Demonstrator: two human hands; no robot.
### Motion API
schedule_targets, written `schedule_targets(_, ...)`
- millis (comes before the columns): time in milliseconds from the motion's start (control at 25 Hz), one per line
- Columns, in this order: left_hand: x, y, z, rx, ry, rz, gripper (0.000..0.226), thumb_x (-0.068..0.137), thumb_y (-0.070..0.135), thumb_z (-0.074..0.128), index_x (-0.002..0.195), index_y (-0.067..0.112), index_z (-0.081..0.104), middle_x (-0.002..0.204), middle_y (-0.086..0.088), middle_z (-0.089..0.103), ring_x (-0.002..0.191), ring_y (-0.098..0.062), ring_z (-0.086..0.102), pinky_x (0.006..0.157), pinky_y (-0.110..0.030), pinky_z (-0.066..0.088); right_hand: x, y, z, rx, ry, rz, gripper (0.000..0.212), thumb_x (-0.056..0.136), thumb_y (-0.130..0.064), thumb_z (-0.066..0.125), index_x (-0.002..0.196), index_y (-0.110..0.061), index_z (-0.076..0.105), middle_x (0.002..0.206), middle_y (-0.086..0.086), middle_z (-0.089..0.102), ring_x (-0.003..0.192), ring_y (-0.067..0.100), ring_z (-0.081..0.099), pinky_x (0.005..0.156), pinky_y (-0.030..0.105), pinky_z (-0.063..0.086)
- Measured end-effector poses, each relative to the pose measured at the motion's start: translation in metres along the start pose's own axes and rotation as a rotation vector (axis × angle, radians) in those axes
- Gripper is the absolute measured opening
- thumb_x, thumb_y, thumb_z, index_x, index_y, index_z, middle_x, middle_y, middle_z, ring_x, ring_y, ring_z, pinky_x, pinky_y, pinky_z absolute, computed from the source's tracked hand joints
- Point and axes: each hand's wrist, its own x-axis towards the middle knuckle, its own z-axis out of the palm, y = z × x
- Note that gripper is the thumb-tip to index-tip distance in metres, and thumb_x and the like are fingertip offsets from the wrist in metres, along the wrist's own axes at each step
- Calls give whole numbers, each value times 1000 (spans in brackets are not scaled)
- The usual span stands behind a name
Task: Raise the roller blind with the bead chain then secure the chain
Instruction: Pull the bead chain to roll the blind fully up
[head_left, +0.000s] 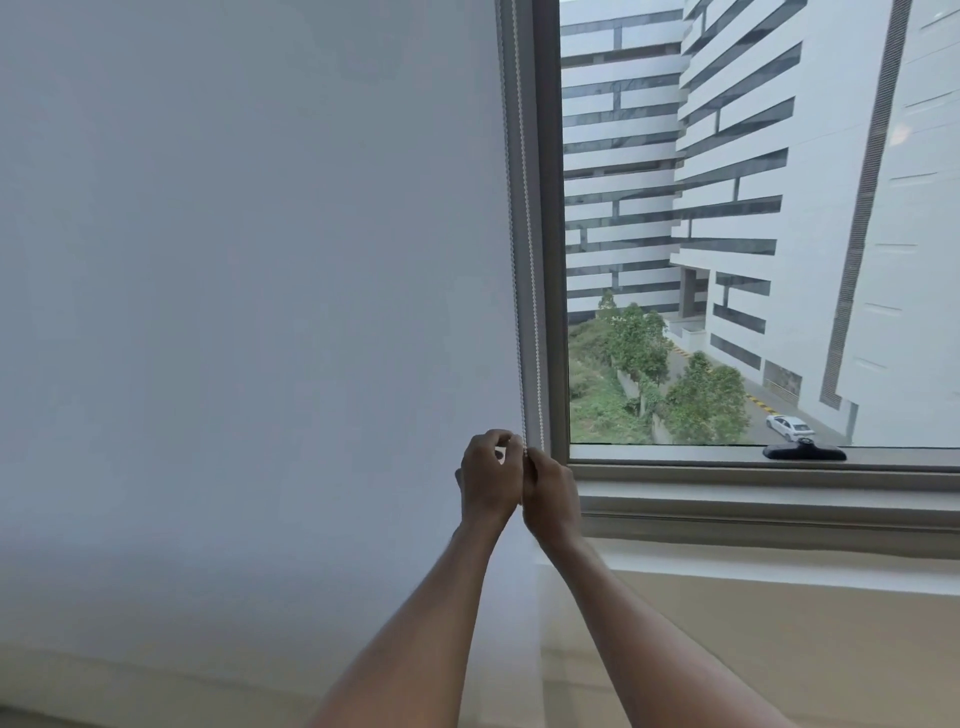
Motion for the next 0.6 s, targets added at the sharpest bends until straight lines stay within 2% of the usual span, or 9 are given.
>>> schedule_targets(120,1,15,0,-137,-42,44,24,105,31,55,110,16,74,103,-1,77,96,-19,72,96,-46,60,-14,1,0,48,-5,19,28,97,-7,44,73,-13,59,53,3,62,49,24,60,54,48,49)
schedule_targets(200,3,30,-3,-196,-68,97,24,107,34,55,118,19,70,107,-1,79,100,-19,76,95,-39,60,-23,-2,2,108,-14,18,29,96,-2,43,74,-11,60,51,2,59,44,19,59,49,43,48)
schedule_targets(320,5,57,-10,-301,-62,175,26,109,33,53,126,19,66,110,-1,78,85,-14,79,84,-40,61,-32,-9,5,128,-22,26,33,98,-1,43,70,-12,56,50,-2,57,41,15,56,45,34,42)
schedule_targets(400,10,78,-17,-380,-31,214,26,111,32,49,126,18,64,108,0,77,76,-11,74,72,-36,59,-37,-11,7,146,-26,8,38,102,-4,45,69,-21,56,55,0,62,42,20,58,44,30,40)
schedule_targets(480,20,100,-25,-496,21,232,26,113,31,45,124,18,65,102,0,75,70,-11,66,64,-28,52,-41,-8,8,157,-13,-23,38,106,-9,45,78,-27,62,61,3,66,41,19,59,43,28,42)
schedule_targets(600,34,128,-36,-631,49,219,30,114,22,43,116,13,72,80,1,63,64,-7,49,62,-21,41,-42,-4,7,120,3,-75,29,108,-14,46,93,-21,70,62,-1,67,41,10,57,47,28,46)
